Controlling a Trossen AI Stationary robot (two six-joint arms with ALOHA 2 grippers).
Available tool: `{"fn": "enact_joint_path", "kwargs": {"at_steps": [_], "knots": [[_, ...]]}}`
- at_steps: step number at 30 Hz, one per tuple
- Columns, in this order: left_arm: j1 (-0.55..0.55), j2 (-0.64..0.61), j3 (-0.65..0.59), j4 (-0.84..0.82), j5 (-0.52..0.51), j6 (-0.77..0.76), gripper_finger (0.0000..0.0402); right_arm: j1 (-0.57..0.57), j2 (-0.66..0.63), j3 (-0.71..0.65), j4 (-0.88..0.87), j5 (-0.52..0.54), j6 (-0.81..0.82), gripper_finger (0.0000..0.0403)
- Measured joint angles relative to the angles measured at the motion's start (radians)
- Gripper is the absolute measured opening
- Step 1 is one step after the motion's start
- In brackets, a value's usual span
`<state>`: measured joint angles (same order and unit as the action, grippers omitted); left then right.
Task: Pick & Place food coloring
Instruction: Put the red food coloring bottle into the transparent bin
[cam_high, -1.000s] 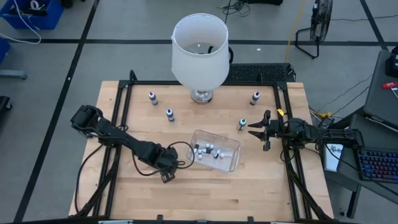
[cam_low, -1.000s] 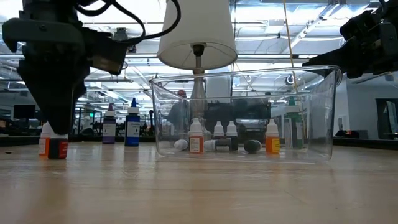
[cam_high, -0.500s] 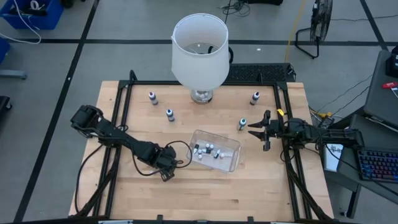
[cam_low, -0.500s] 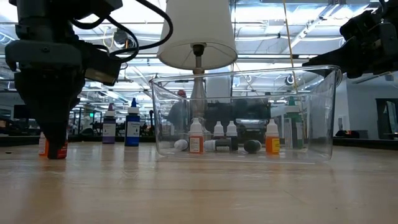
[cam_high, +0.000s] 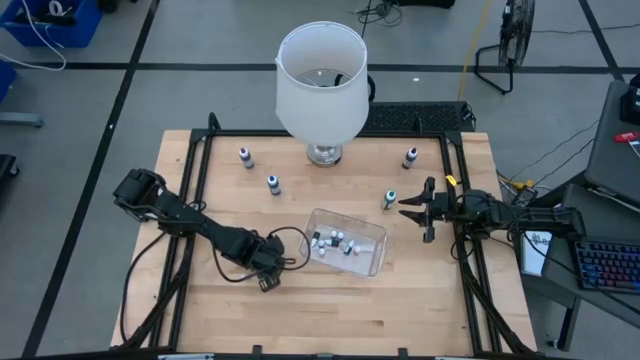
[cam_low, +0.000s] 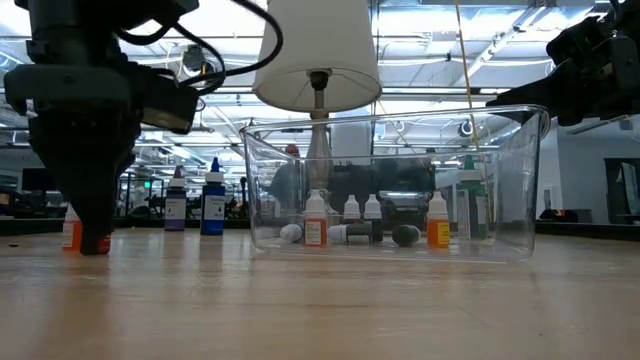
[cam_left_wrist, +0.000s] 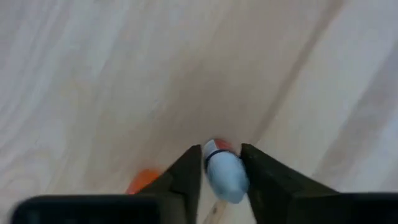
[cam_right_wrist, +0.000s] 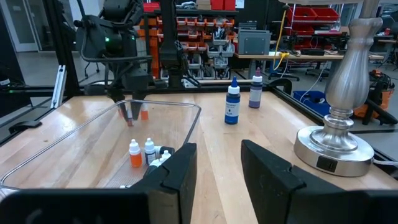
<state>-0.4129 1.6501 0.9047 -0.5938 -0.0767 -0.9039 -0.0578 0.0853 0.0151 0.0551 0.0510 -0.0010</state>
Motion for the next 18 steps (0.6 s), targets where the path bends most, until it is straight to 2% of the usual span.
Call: {"fn": "enact_joint_path", "kwargs": {"at_steps": [2,6,10,15,18], "knots": [[0.006,0.0,0.005,0.037,0.019,0.042,0.0063,0.0,0.0,0.0,0.0,0.0,0.0,0.0114],[0.025,0.0,0.078,0.026,0.046,0.128,0.0062,0.0,0.0,0.0,0.0,0.0,0.0,0.0114],[0.049,0.0,0.232,-0.082,0.009,0.303,0.0062,0.0,0.0,0.0,0.0,0.0,0.0,0.0114],[0.091,0.0,0.458,-0.225,-0.086,0.508,0.0062,0.0,0.0,0.0,0.0,0.0,0.0,0.0114],[0.117,0.0,0.547,-0.246,-0.125,0.62,0.0062,0.0,0.0,0.0,0.0,0.0,0.0,0.0114]]}}
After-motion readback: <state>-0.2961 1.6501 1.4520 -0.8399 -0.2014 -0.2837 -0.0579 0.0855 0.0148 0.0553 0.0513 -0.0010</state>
